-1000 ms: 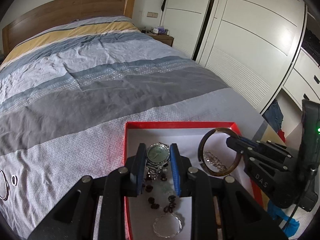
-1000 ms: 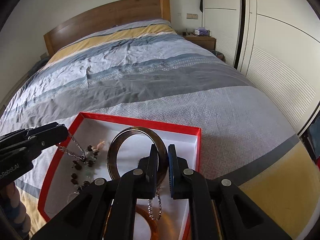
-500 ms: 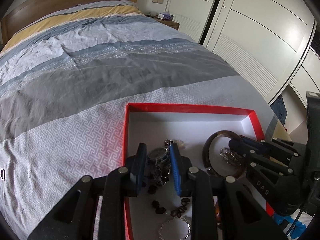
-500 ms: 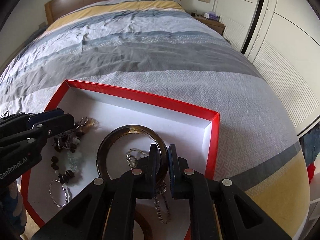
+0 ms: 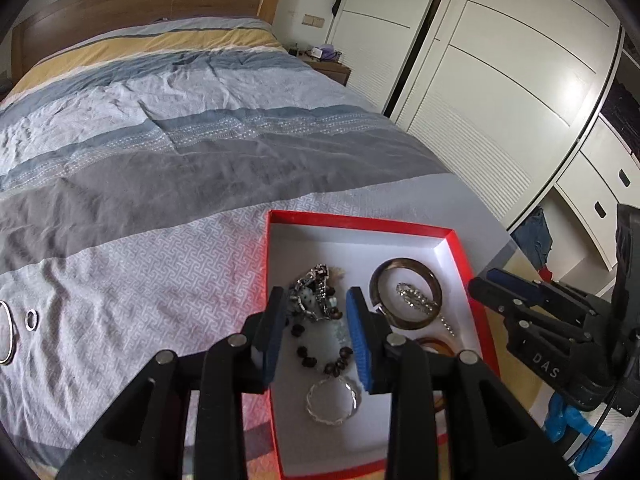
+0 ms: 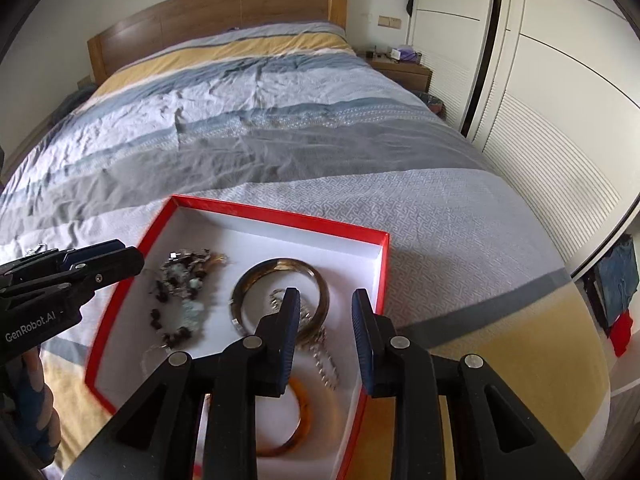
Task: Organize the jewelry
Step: 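Open the left tool to drop the watch while the right tool releases the bangle in the box, then withdraw both open tools from the red box toward the silver hoops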
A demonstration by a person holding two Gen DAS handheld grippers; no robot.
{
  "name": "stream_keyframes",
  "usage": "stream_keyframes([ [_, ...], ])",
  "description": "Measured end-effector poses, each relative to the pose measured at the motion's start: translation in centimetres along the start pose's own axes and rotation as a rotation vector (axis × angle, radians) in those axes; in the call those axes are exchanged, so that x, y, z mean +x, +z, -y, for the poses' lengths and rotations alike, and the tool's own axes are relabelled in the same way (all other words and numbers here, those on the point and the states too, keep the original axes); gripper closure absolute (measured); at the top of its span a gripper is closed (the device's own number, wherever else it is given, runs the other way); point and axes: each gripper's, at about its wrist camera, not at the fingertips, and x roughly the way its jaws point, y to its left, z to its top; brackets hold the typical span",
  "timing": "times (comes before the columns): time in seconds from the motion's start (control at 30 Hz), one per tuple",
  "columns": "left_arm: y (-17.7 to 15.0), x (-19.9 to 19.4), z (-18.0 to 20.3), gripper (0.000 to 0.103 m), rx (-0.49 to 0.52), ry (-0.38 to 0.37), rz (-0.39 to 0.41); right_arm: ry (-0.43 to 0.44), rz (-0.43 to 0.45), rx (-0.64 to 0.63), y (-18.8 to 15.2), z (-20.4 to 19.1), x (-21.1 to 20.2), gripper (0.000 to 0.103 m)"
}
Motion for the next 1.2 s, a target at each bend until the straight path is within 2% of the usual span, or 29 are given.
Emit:
stream_keyframes([
  [0.23,-2.7,-8.6,-0.5,0.074,-0.017,0.077,0.056,0.053,0.028,0.011,-2.4,-3.1,-6.3,0.071],
  [0.43,-6.6,-15.5,-0.9,0.074,-0.022,0.151,0.087,0.099,0.039,0.006,-5.8,-6.1,-11.8,0.069],
  [0.73,-12.7,-21.5,-2.0,0.074,-0.032,0.224,0.092,0.134,0.055,-0.008,-10.1,-9.1,-18.0,0.069],
  [0.93,-15.8,-25.4,-5.5,0.074,-0.075,0.308,0.102,0.163,0.085,-0.032,-11.4,-11.6,-21.0,0.069],
  [1.2,-18.9,-29.5,-10.7,0.074,-0.149,0.427,0.136,0.222,0.091,-0.09,-12.6,-16.2,-22.7,0.069],
])
